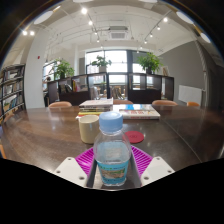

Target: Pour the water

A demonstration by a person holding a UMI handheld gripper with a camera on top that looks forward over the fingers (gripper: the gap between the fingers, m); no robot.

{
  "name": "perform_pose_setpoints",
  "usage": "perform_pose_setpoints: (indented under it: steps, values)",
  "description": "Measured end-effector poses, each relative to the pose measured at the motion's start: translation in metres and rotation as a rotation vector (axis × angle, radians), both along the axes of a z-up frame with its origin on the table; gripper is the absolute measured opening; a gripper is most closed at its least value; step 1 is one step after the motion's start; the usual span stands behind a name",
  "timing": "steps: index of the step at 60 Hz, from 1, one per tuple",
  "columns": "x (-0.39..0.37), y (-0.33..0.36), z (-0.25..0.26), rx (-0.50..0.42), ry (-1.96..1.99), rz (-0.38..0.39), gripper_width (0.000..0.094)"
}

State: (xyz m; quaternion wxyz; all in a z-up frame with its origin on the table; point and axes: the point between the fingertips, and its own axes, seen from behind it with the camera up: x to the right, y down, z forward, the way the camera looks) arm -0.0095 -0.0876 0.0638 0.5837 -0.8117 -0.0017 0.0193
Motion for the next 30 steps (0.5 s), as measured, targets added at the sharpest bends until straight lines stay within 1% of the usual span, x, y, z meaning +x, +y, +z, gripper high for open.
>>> perform_pose_setpoints:
  steps: [1,2,5,8,9,11,12,13,14,15,17,18,19,21,22,26,30]
  values:
    - [0.001,0.001,0.003,0.016,0.0,-0.005,0.0494]
    - [0.0,0.003,0.005,0.033,0.001,-0.008,0.046]
    - [0.005,0.006,0.003,0.043,-0.007,-0.031,0.0458]
    - [0.004,0.006,0.004,0.058,-0.008,-0.038,0.0438]
    - [0.004,0.007,0.004,0.063,-0.014,-0.037,0.0419]
    - [0.0,0.007,0.006,0.068,-0.022,-0.039,0.0415]
    - [-0.001,0.008,0.006,0.07,-0.024,-0.038,0.039]
    - [-0.001,0.007,0.007,0.073,-0.027,-0.037,0.039]
    - [-0.002,0.007,0.008,0.08,-0.03,-0.035,0.0364]
    - [-0.002,0.007,0.008,0.084,-0.037,-0.032,0.036]
    - [-0.002,0.009,0.009,0.09,-0.052,-0.025,0.0317]
    - [0.0,0.013,0.008,0.088,-0.057,-0.025,0.0312]
    - [-0.001,0.013,0.008,0.088,-0.062,-0.023,0.0281]
    - [-0.002,0.012,0.007,0.087,-0.077,-0.02,0.0284]
    - [-0.003,0.011,0.008,0.09,-0.089,-0.017,0.0252]
    - [-0.003,0.01,0.008,0.095,-0.099,-0.034,0.0258]
    - [-0.003,0.011,0.007,0.064,-0.099,-0.039,0.0254]
